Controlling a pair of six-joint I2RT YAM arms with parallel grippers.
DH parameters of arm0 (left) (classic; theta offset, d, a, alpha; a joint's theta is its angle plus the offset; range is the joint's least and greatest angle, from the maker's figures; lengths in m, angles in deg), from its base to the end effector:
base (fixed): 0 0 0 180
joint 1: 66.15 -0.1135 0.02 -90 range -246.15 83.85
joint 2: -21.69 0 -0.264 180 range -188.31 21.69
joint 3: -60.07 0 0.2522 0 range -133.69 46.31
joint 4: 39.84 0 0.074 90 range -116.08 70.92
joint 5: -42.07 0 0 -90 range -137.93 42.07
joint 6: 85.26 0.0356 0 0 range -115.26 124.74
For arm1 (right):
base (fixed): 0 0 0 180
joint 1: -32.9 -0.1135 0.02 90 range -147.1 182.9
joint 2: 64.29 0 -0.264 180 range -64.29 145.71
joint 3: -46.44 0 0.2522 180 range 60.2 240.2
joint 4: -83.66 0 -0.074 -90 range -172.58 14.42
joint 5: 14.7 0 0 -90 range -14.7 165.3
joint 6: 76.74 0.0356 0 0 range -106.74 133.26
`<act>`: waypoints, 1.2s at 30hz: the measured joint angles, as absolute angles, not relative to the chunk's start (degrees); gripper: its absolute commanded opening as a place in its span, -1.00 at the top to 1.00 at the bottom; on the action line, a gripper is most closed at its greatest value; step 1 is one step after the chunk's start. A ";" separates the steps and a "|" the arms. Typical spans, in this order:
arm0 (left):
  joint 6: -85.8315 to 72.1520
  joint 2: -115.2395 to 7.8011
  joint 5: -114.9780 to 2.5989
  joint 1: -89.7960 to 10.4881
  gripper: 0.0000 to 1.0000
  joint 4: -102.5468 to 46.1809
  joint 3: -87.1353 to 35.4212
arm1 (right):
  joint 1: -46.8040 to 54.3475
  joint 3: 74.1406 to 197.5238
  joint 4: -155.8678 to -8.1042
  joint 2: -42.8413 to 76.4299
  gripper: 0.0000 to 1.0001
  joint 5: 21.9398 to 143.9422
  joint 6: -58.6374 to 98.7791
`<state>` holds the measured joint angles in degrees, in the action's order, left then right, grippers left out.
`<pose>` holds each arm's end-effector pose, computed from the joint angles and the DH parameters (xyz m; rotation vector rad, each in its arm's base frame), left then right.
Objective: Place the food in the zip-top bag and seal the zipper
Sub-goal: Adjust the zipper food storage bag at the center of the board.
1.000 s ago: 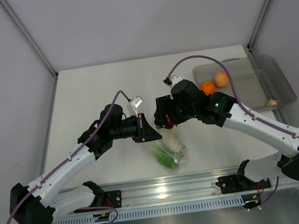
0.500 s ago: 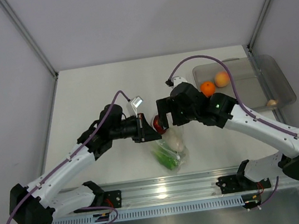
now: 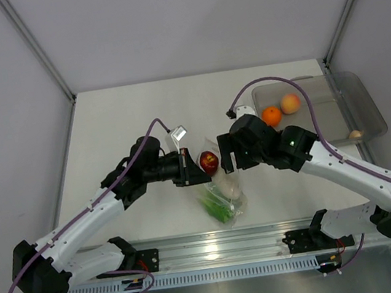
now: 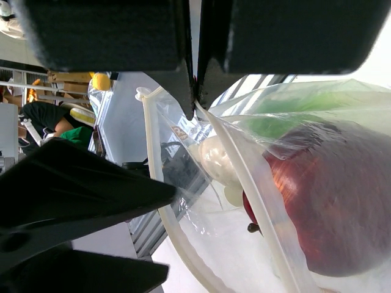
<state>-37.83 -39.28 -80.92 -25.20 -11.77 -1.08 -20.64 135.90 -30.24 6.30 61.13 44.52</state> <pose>0.1655 -0.1692 0.2965 0.3755 2.2931 -1.4227 0.1524 0.1915 0.3644 -0.3490 2.3771 0.4134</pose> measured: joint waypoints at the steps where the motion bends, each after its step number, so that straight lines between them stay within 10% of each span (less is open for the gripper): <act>1: -37.85 -39.28 -80.92 -25.20 0.99 -11.77 -1.08 | -20.64 135.09 -30.64 6.30 -0.46 61.52 44.57; 13: -37.83 -38.52 -80.51 -25.18 0.99 -11.18 -1.08 | -20.64 131.05 -33.44 8.09 1.00 65.26 44.44; 36: -36.17 -41.47 -78.17 -26.36 0.99 -6.59 -2.99 | -20.51 130.22 -36.08 7.07 1.00 66.85 43.10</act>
<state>-36.17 -41.47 -78.17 -26.36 -6.59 -2.99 -20.51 130.22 -36.08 7.07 66.85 43.10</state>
